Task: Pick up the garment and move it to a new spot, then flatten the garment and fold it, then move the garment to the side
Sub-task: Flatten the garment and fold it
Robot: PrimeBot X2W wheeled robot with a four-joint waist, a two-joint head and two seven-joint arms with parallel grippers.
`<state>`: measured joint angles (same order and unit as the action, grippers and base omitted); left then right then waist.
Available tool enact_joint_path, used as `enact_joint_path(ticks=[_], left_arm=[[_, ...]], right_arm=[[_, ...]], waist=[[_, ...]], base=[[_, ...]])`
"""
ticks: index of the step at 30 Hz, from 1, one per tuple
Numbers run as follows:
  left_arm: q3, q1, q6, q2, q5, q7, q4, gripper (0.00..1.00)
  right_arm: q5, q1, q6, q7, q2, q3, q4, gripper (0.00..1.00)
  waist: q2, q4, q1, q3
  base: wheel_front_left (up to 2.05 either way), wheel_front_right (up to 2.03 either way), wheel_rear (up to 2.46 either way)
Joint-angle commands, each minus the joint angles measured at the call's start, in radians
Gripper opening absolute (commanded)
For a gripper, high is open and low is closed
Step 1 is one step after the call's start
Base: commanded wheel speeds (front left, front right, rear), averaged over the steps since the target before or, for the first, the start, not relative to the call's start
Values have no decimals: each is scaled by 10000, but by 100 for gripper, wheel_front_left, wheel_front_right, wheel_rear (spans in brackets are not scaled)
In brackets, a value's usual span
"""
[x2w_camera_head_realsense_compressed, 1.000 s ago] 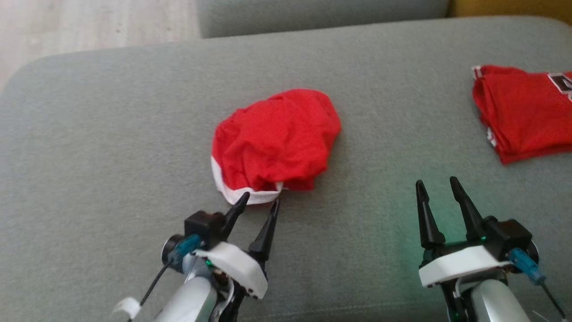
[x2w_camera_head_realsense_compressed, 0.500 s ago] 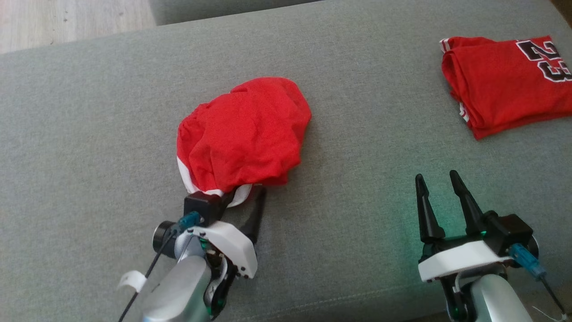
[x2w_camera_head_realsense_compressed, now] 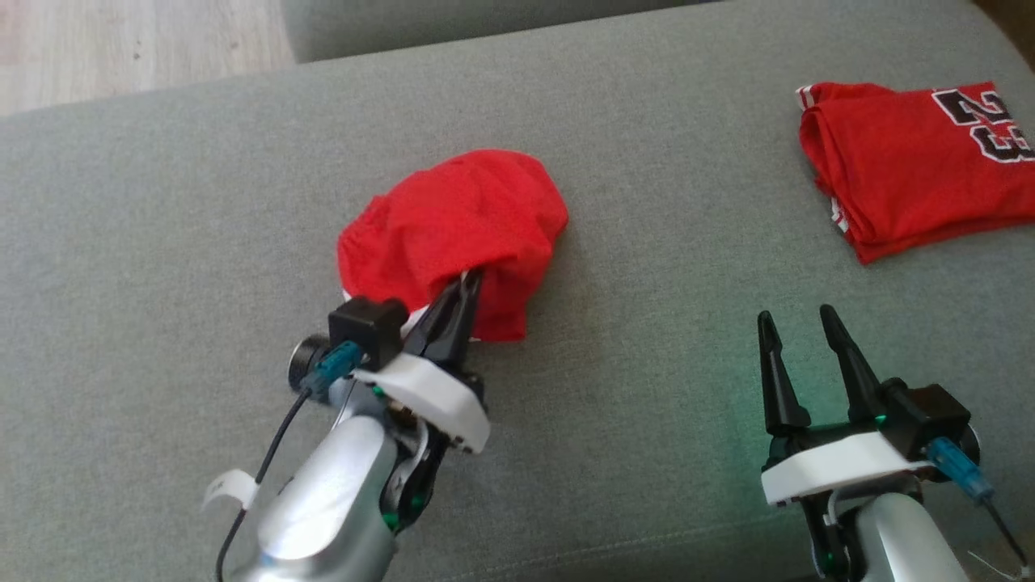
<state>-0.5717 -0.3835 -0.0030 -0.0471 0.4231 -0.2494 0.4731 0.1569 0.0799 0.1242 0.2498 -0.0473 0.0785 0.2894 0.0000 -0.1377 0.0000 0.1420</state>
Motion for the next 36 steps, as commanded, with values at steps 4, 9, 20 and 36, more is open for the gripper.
enact_joint_path(ticks=[4, 9, 20, 36], left_arm=[[186, -662, 37, -32, -173, -123, -1603, 0], [-262, -1027, -155, -32, -149, -123, -2552, 0], [-2675, -1866, -937, -32, 977, 499, -959, 0], [-4964, -2100, -592, -32, 2952, -37, 451, 100]], right_arm=[[-43, 291, 65, 120, -30, 160, -241, 100], [-53, 243, 65, 120, -29, 111, -302, 100], [-46, 501, 65, 120, -29, -110, -315, 100], [17, 611, 65, 120, -29, -265, -323, 100]], waist=[[0, -25, 0, -236], [0, -162, 0, -261], [0, -725, 0, 237], [0, -632, 0, 375]], base=[[0, 0, 0], [0, 0, 0], [0, 0, 0], [0, 0, 0]])
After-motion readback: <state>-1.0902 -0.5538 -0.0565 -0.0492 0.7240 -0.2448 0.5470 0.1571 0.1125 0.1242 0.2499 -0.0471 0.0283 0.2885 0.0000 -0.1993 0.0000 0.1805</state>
